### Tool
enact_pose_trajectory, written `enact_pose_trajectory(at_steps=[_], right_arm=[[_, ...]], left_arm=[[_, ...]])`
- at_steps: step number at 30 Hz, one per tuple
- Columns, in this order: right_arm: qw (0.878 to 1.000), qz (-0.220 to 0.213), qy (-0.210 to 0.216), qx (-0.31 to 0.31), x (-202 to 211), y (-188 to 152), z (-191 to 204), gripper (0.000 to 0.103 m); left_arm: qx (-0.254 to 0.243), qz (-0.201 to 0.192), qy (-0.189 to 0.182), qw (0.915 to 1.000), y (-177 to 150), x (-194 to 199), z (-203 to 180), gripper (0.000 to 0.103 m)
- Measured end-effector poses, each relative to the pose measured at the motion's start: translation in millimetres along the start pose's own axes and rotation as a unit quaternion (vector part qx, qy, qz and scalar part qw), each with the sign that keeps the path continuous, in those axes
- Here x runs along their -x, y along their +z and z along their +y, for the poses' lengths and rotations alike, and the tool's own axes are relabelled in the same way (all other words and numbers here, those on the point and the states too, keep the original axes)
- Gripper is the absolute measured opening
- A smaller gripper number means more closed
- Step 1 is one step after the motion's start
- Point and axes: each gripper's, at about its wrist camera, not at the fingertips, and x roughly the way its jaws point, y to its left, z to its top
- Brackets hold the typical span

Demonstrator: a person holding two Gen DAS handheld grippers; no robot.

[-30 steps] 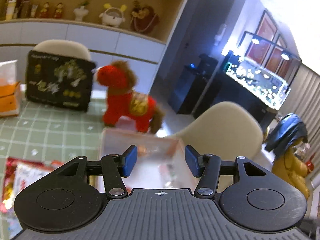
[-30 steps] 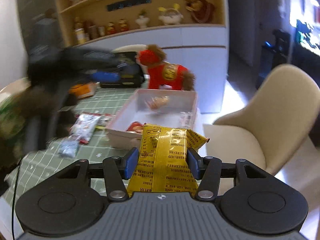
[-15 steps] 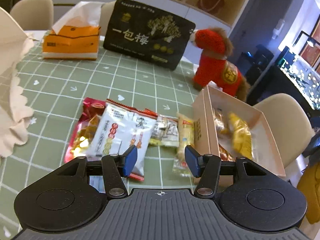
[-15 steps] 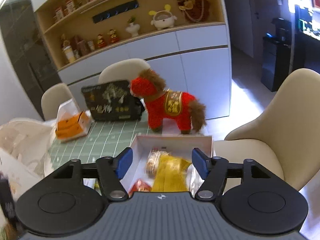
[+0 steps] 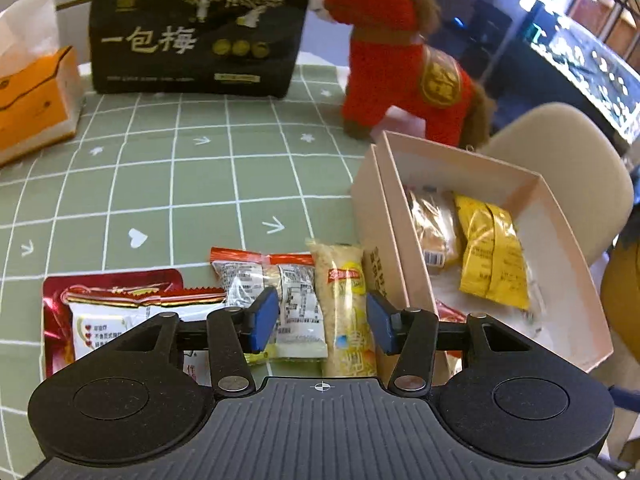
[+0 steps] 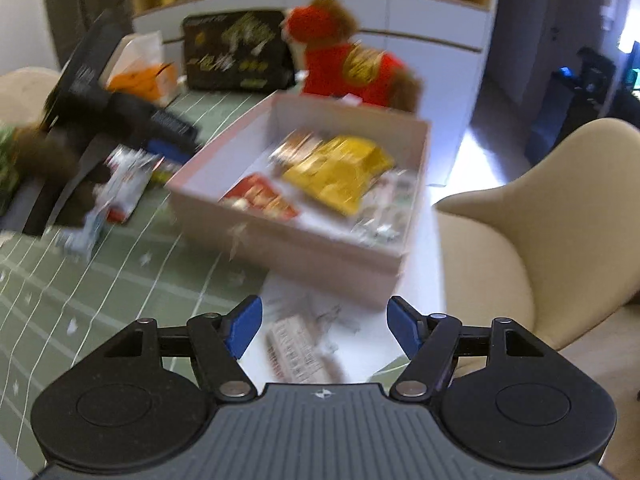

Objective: Organize snacks
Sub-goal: 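Move both open grippers back toward the remaining snacks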

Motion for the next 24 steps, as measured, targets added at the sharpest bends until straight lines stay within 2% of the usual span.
enact_pose_trajectory(at_steps=[2,4,6,8,10,11,12,18,22,23,24], right_arm=[[1.0,0.009,0.014,0.003,-11,-2,6,0.07],[1.0,0.018,0.017,-0.002,-23,-2,8,0.068],[0.999,0.033,0.021,-0.005,-33,-1,8,0.045],[0.999,0.044,0.024,-0.01,-35,-4,8,0.038],[0.999,0.044,0.032,-0.005,-31,-7,10,0.031],[0.998,0.045,0.041,-0.003,-28,-9,12,0.028],[0.998,0.047,0.05,-0.001,-26,-11,13,0.026],[0.996,0.045,0.07,0.029,-8,-31,29,0.026],[0.997,0.032,0.063,0.04,-5,-22,42,0.027],[0.997,0.022,0.058,0.042,-5,-17,47,0.031],[0.997,0.012,0.057,0.042,-6,-10,52,0.041]], left_arm=[[-0.013,0.001,0.001,0.9999,-2,0,-2,0.054],[-0.017,0.011,-0.009,0.9998,-7,3,-3,0.043],[-0.011,0.013,-0.011,0.9998,-17,8,-2,0.044],[0.003,0.011,-0.024,0.9997,-31,18,1,0.042],[0.015,0.004,-0.041,0.9991,-50,31,5,0.029],[0.022,0.001,-0.051,0.9985,-60,38,5,0.019],[0.03,0.003,-0.062,0.9976,-71,46,5,0.019],[0.008,0.024,-0.071,0.9971,-136,75,-18,0.019],[0.041,0.011,-0.062,0.9972,-153,91,-21,0.019],[0.057,0.002,-0.055,0.9969,-155,96,-19,0.019],[0.077,-0.01,-0.043,0.996,-157,103,-16,0.02]])
